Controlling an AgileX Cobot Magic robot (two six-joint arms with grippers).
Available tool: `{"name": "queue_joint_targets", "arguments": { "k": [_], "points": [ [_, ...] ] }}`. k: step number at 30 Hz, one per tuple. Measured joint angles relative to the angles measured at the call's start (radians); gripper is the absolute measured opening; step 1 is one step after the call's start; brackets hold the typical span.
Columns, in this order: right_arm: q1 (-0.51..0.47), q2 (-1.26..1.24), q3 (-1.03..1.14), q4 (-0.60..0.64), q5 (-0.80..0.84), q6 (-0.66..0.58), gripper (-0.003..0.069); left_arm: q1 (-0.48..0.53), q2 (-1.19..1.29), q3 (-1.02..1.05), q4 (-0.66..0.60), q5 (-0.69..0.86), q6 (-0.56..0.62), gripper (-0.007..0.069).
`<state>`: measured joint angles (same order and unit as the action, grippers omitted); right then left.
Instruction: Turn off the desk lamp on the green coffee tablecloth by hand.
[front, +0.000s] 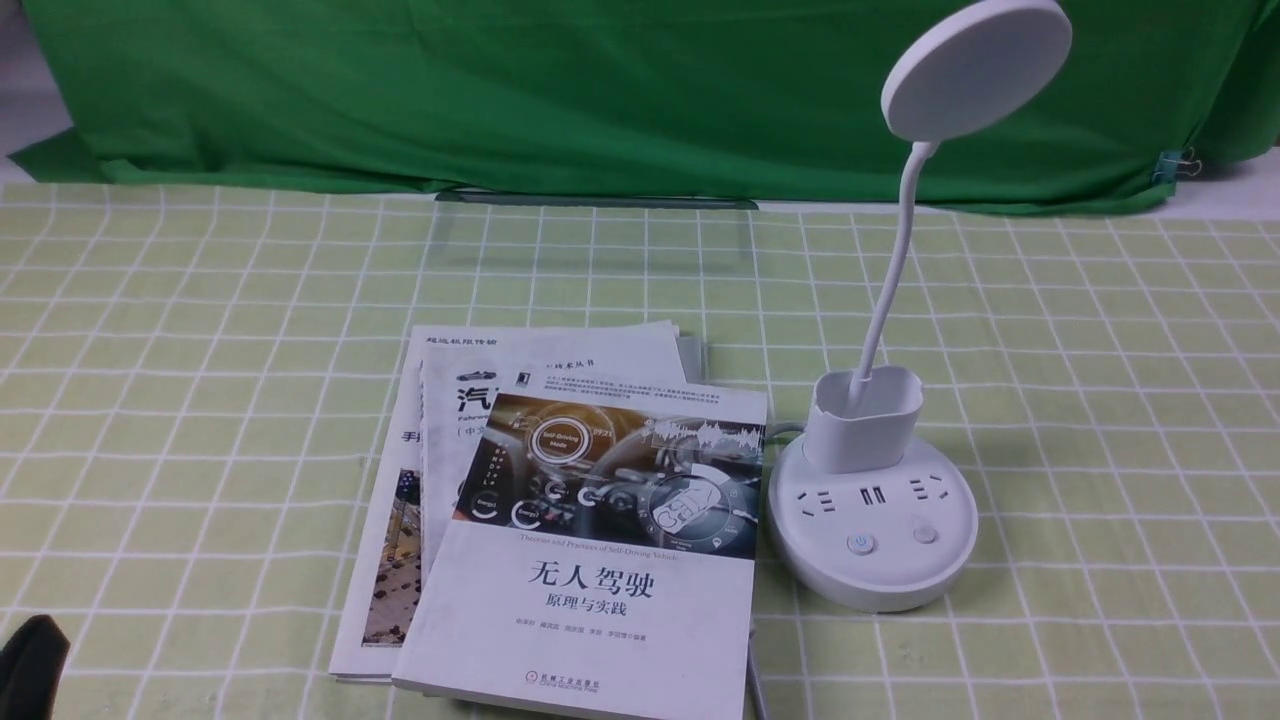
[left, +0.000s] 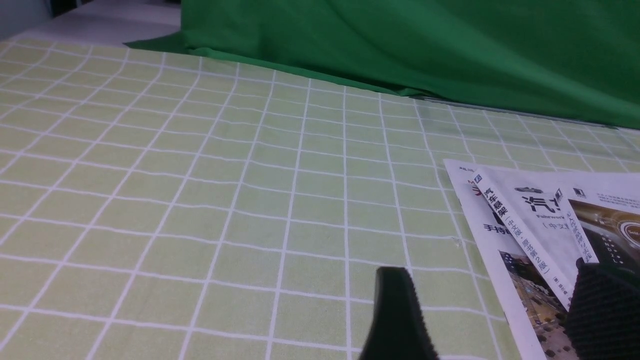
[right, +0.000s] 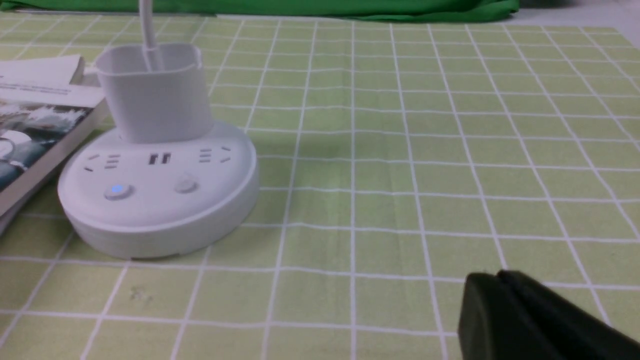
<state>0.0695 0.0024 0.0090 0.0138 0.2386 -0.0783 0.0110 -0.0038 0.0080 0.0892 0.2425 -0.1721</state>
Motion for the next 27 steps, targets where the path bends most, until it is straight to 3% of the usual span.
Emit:
{"name": "queue_joint_targets", "arguments": {
  "k": [27],
  "points": [
    [0.0,0.0,0.0,-0.001,0.0,0.0,0.015,0.0,0.0,0.0,0.0,0.0,0.0,0.041]
  ]
}}
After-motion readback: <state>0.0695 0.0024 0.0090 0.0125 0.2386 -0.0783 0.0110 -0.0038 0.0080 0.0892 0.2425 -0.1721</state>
